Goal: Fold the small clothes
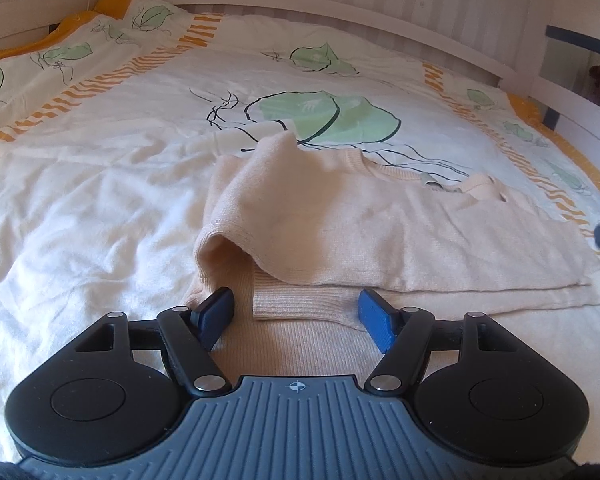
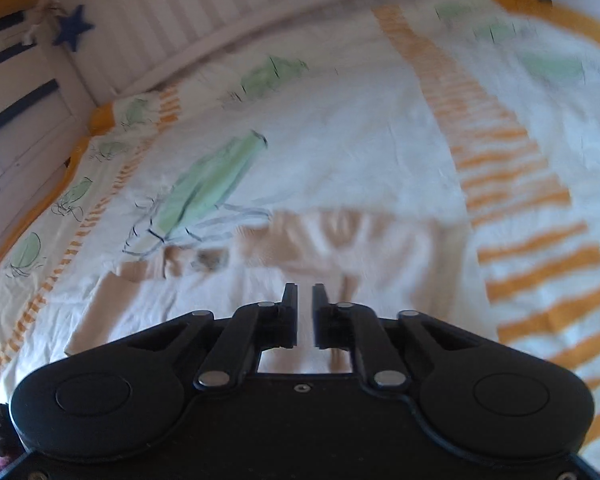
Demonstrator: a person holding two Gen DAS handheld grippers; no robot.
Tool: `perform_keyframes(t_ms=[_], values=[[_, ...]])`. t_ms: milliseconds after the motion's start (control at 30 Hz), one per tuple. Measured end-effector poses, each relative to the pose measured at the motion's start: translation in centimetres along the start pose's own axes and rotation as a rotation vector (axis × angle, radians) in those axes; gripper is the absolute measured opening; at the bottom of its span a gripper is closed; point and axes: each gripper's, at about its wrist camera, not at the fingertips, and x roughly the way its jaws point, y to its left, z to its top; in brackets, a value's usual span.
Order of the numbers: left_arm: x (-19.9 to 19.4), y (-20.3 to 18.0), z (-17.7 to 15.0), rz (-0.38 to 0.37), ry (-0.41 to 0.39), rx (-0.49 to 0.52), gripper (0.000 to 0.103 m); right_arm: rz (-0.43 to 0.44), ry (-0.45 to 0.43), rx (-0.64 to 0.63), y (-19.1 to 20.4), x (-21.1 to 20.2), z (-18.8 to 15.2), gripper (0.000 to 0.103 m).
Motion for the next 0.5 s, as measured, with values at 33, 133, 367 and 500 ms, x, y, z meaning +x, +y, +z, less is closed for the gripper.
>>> perform_keyframes(t_ms=[33,133,367,500], values=[[0.0,0.0,0.0,-0.001,0.0,-0.001,0.068,0.007,0.002,-0.001,-0.1,0.1,-0.3,0.023],[0.0,0.1,0.0,-0.001,0.0,0.0,0.068,0.027,0.005,-0.013,0.2,0.6,-1.0,0.054],[0.1,0.1,-0.1,-0.003,-0.002,-0.001,0.068,0.042,0.047,-0.017,0.3,2.6,-1.8,0.069],[0.1,-0.1,-0.1,0.002,-0.004,0.005,0.068,0.047,0.053,-0.018,0.9,3.1,-1.7,0.012]])
